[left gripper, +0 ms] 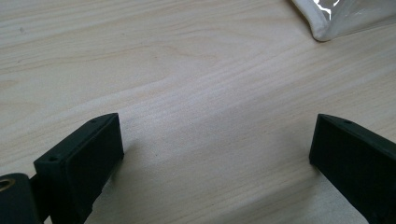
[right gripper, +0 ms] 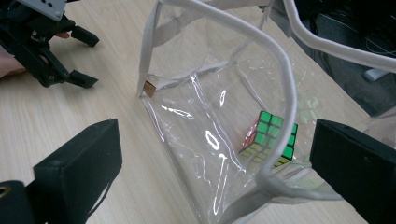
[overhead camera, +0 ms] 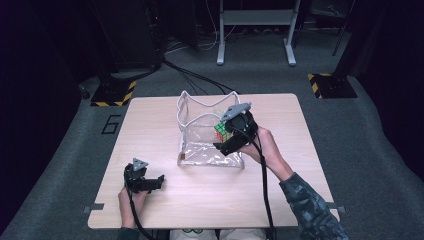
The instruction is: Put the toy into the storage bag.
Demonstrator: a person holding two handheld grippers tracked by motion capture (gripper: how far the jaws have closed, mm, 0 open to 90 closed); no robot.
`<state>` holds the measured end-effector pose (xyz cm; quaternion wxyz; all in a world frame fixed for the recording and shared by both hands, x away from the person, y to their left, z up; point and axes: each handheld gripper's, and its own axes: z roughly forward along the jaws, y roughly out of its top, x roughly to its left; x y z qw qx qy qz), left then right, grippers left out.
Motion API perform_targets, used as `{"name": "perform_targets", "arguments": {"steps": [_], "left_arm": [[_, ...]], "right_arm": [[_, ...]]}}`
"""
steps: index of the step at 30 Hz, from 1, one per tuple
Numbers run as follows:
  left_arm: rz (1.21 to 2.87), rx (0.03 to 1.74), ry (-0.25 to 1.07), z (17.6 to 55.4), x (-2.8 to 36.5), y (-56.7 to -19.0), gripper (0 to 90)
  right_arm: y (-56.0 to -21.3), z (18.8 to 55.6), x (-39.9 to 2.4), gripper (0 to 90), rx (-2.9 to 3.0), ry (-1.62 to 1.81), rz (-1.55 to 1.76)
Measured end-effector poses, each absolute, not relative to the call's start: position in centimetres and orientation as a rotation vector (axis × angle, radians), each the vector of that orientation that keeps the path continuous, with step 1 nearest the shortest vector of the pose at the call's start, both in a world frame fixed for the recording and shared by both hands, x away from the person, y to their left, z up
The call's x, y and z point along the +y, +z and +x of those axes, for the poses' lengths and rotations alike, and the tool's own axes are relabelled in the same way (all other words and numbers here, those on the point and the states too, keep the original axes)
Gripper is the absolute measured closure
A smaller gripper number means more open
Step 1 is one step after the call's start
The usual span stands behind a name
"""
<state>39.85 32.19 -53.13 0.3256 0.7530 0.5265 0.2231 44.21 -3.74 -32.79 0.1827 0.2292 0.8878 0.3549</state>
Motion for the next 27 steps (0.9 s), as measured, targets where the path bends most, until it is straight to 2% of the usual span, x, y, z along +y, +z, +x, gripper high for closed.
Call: {"name": "perform_targets", "arguments": {"steps": [27], "left_arm": [[1.974,1.379,0.584,39.9,32.2,-53.1,2.5]], "right_arm": [[-35.7,40.2,-4.2,1.8,2.484,1.016,0.582]]}}
